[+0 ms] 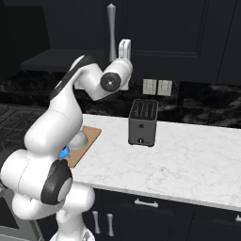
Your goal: Pick the kettle from the counter and place it on the tray. Then pick the mug from the cabinet and place it on the tray. Then close the cabinet doors.
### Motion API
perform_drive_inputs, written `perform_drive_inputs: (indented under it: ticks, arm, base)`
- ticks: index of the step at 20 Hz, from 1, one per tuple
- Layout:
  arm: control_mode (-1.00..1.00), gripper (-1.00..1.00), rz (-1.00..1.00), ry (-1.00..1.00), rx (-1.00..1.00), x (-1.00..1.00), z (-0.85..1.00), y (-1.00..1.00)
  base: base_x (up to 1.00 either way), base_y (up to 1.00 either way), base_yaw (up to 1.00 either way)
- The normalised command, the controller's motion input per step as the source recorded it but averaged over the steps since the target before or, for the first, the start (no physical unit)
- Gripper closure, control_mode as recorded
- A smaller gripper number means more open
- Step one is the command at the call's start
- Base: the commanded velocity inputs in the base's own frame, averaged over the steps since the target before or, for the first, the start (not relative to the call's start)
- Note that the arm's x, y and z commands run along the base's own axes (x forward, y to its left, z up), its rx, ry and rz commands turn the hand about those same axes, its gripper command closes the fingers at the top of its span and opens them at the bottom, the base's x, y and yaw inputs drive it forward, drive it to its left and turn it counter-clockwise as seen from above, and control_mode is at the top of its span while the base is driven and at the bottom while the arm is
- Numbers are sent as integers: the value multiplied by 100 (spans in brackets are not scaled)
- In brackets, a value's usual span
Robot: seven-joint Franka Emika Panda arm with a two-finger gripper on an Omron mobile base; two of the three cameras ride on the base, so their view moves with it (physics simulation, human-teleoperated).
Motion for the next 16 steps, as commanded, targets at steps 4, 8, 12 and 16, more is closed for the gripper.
perform_drive_inputs:
  ticks: [4,8,12,16]
  arm:
    - [-100,100,0,7,0,0,22,0]
    - [-100,100,0,3,0,-71,36,2]
    - [-100,100,0,0,-1,-100,40,5]
    - [-100,100,0,14,-12,-100,37,44]
  base:
    - [0,0,0]
    - [0,0,0]
    - [0,0,0]
    - [0,0,0]
